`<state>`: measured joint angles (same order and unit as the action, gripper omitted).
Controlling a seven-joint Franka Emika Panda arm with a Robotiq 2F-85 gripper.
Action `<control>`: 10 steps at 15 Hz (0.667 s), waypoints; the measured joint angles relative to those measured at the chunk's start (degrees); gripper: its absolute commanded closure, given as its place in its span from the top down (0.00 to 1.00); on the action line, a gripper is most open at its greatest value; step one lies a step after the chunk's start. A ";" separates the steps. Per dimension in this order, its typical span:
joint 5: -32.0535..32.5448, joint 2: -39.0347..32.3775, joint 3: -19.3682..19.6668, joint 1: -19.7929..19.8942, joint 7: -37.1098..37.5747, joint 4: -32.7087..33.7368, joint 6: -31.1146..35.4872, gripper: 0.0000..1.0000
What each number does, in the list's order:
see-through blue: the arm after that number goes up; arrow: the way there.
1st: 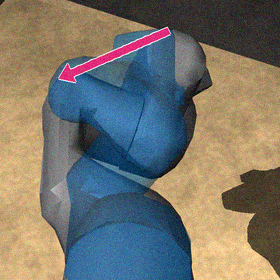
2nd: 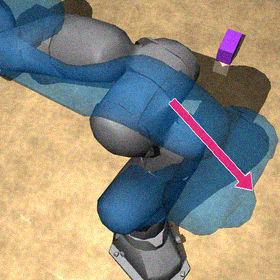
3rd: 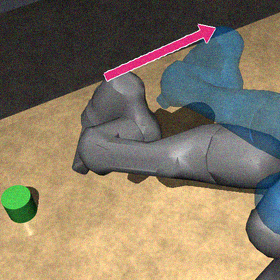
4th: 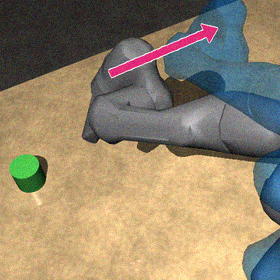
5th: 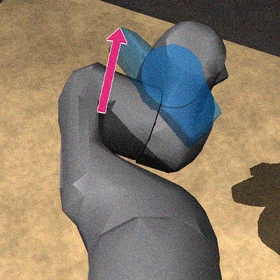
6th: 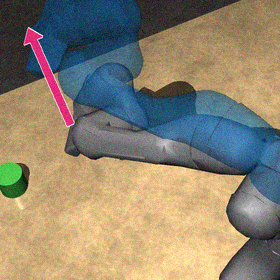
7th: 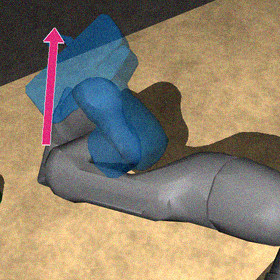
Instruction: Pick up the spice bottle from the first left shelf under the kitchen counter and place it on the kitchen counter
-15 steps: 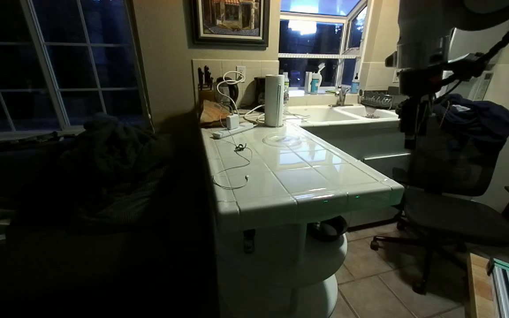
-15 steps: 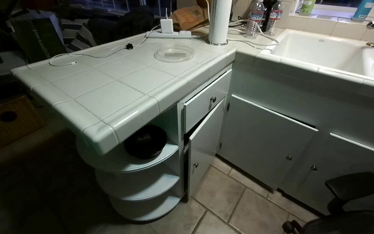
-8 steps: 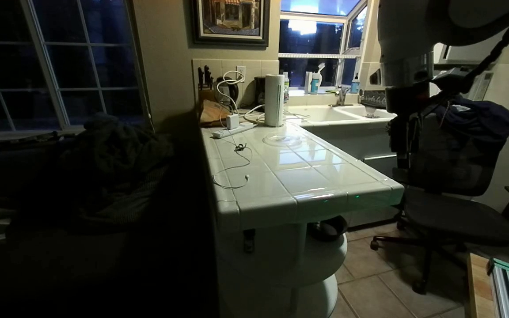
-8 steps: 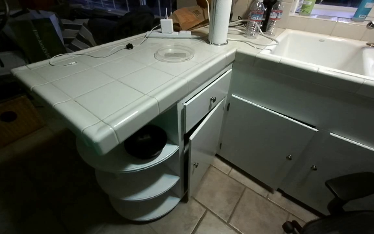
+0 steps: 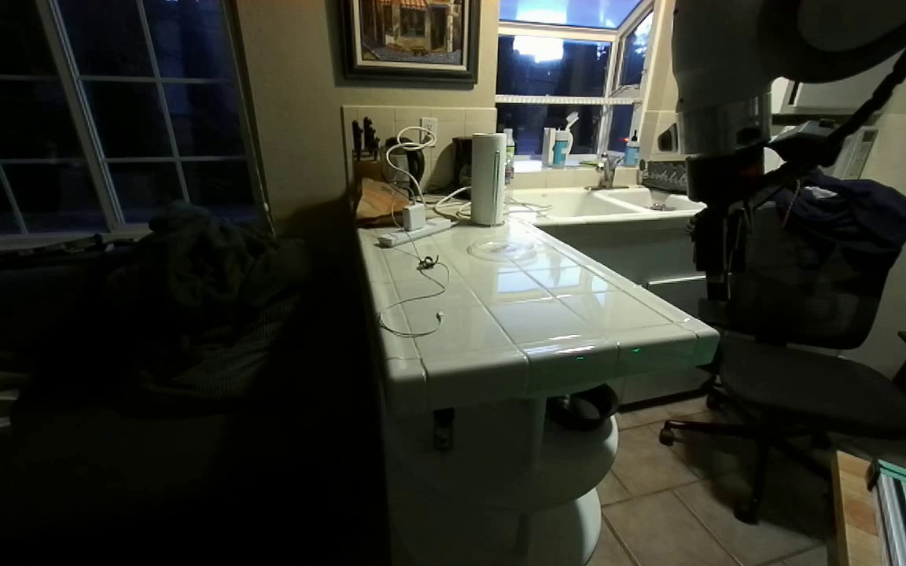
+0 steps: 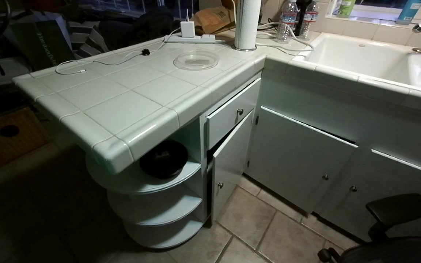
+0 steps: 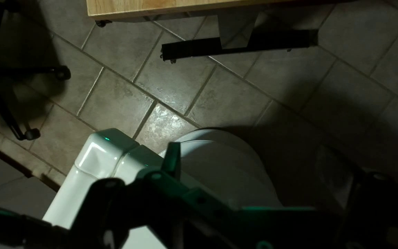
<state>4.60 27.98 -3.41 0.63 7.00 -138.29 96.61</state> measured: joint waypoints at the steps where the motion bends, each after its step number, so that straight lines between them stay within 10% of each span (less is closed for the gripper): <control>1: 0.00 0.00 0.00 0.00 0.00 0.00 0.00 1.00; 10: -5.40 -3.50 -2.39 -2.21 5.83 -1.52 5.46 1.00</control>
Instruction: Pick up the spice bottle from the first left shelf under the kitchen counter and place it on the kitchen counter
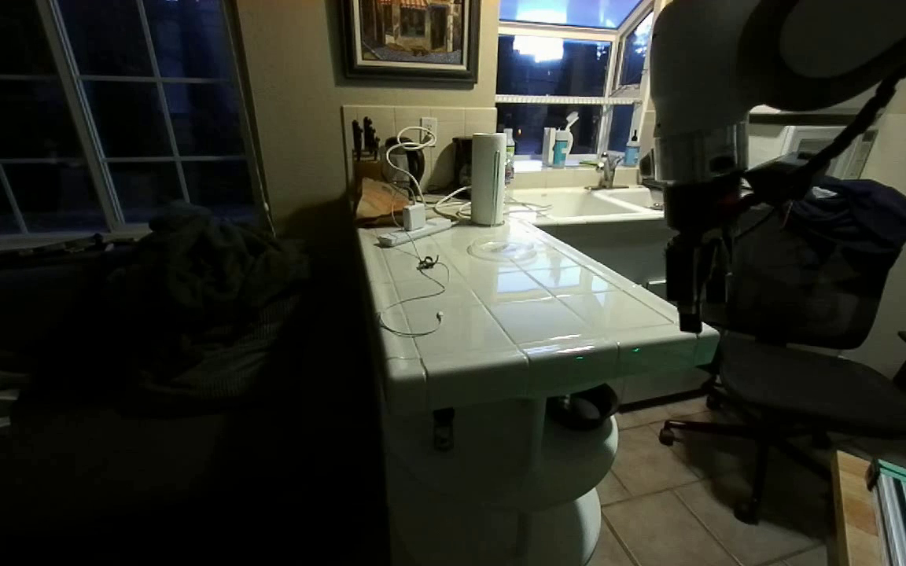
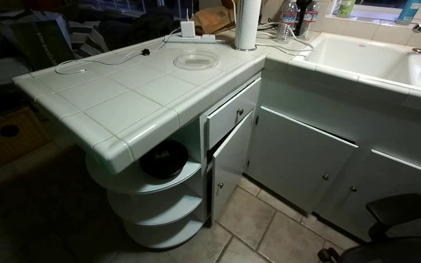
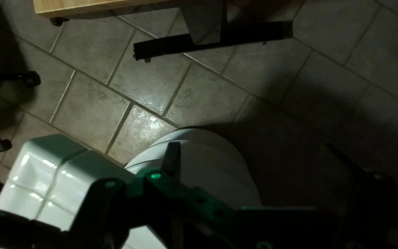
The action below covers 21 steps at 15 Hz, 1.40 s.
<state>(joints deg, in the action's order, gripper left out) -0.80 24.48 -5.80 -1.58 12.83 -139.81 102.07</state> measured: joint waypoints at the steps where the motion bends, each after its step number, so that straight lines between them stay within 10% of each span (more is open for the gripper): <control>1: -2.22 -1.25 -0.59 -0.67 1.33 -0.53 1.57 1.00; 8: -5.84 -11.31 -6.32 -2.54 15.02 -3.08 16.01 1.00; 15: 12.20 -25.15 -9.75 -4.18 37.96 2.12 19.14 1.00; 21: 23.77 -33.72 -8.12 -7.67 40.06 9.62 19.15 1.00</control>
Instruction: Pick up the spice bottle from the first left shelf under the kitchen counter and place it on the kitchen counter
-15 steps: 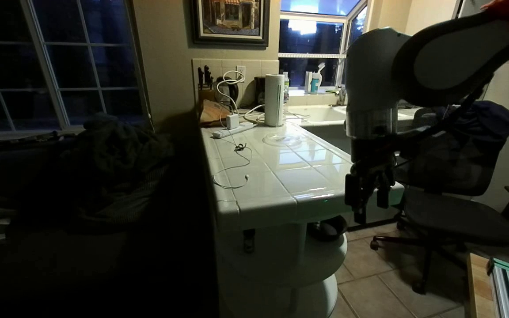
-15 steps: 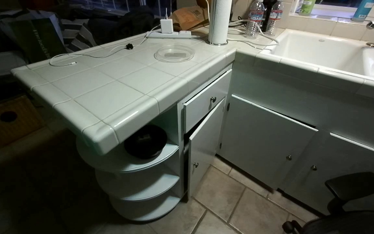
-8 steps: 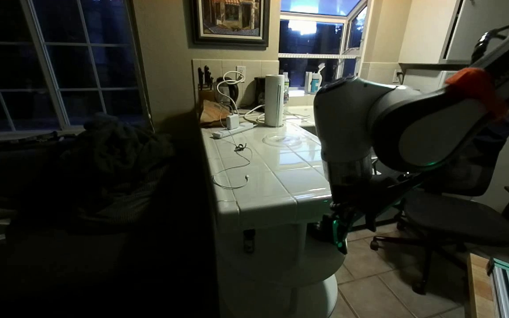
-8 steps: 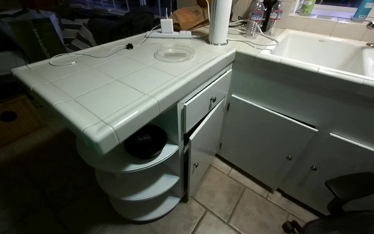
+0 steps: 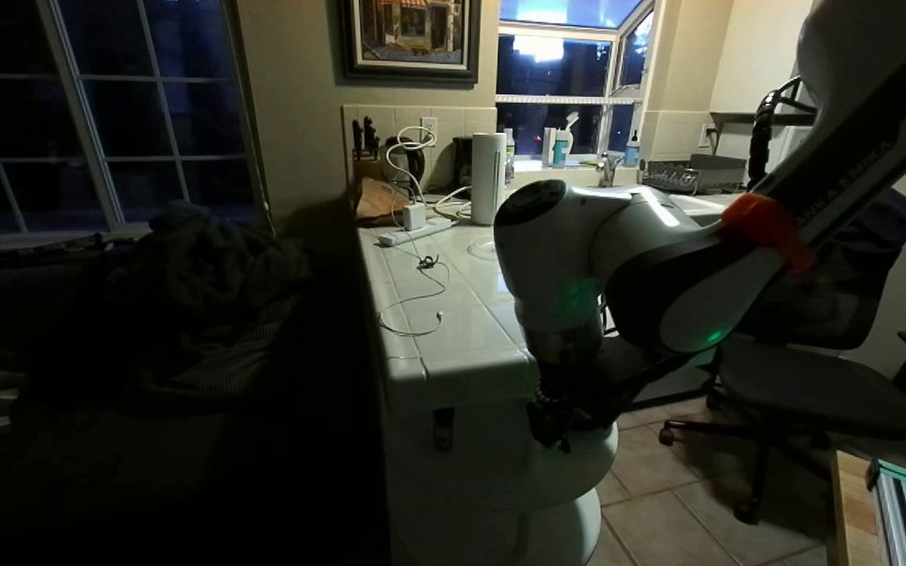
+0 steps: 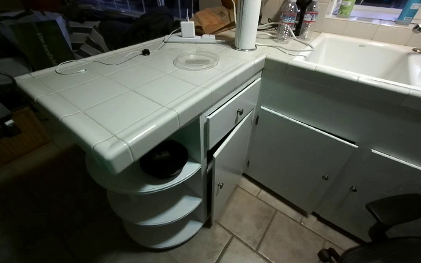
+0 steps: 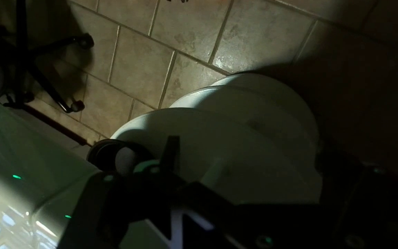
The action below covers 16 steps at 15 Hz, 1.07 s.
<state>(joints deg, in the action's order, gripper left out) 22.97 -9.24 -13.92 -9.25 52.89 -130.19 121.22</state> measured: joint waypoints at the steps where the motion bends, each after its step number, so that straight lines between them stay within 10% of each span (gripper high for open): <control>1: 0.17 -0.30 0.08 -0.08 0.00 0.25 0.00 1.00; 16: 4.28 -4.37 2.39 -5.59 4.54 0.90 10.31 1.00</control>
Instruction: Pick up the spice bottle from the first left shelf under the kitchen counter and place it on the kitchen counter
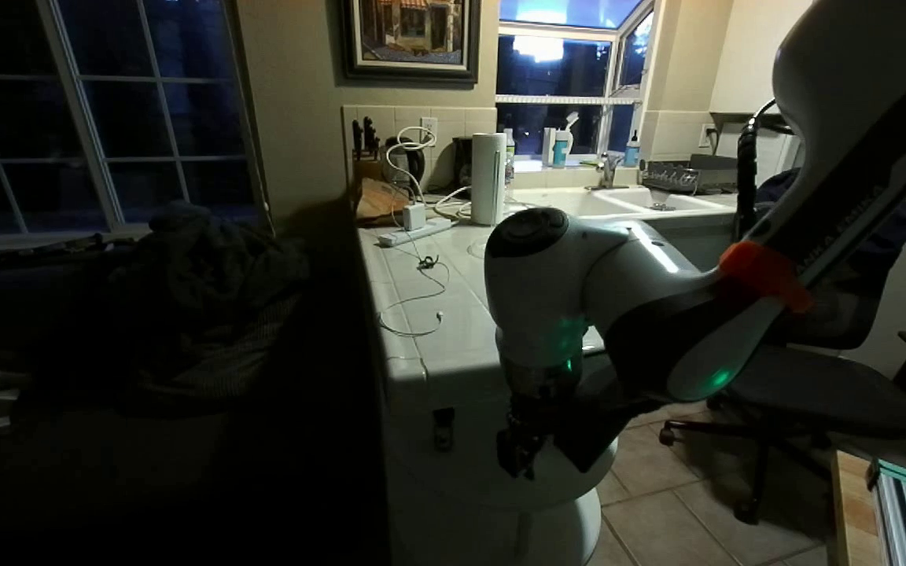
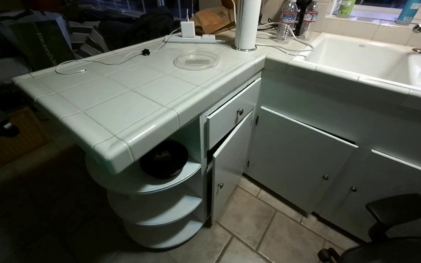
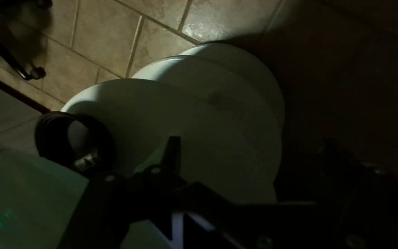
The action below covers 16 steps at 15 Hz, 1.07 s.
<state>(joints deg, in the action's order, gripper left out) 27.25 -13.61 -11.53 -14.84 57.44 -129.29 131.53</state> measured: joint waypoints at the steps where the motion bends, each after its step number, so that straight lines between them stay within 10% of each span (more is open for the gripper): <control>1: 0.00 -1.05 0.27 -0.79 1.89 0.07 2.20 1.00; 8: 6.29 -8.22 7.20 -7.77 22.76 2.15 8.43 1.00; 16: 29.00 -19.49 15.39 -15.36 47.35 11.59 6.42 1.00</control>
<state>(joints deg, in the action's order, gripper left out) 56.26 -33.11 3.86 -30.20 104.79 -117.70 137.95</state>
